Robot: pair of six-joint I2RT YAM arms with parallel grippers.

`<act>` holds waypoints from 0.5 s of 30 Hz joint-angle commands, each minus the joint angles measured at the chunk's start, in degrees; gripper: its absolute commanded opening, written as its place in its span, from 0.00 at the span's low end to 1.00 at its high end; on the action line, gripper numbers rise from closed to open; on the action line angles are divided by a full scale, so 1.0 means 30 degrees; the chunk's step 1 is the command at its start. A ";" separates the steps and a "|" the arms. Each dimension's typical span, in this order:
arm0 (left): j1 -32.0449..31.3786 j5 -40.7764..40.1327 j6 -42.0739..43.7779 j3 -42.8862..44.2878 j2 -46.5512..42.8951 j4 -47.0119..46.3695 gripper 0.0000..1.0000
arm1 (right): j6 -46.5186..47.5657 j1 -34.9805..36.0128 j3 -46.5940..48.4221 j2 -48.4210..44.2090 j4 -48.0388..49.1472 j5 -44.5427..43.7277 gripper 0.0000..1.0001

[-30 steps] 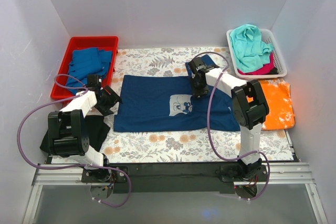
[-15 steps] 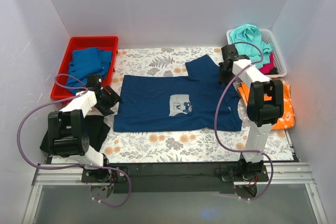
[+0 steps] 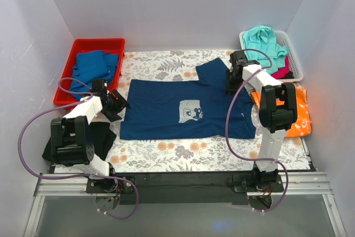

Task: Fold and stack the t-shirts
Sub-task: Fold the flattened tshirt in 1/3 of the way

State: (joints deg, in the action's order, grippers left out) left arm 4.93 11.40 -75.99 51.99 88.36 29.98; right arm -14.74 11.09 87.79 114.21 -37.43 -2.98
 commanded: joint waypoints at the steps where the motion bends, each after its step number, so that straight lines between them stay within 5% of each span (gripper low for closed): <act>1: 0.0056 0.0127 0.0280 -0.0043 -0.0771 -0.0119 0.65 | -0.0037 -0.0094 -0.0346 0.0307 -0.0063 0.0321 0.33; 15: 0.0027 0.0038 0.0221 -0.0336 -0.0858 -0.0119 0.65 | -0.0095 -0.0094 -0.1868 0.0835 -0.0179 0.0731 0.30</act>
State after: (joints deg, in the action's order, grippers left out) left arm 4.91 11.40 -75.83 51.66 88.36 29.93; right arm -14.81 10.94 83.74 115.77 -37.47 -2.11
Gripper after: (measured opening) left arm 0.654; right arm 0.310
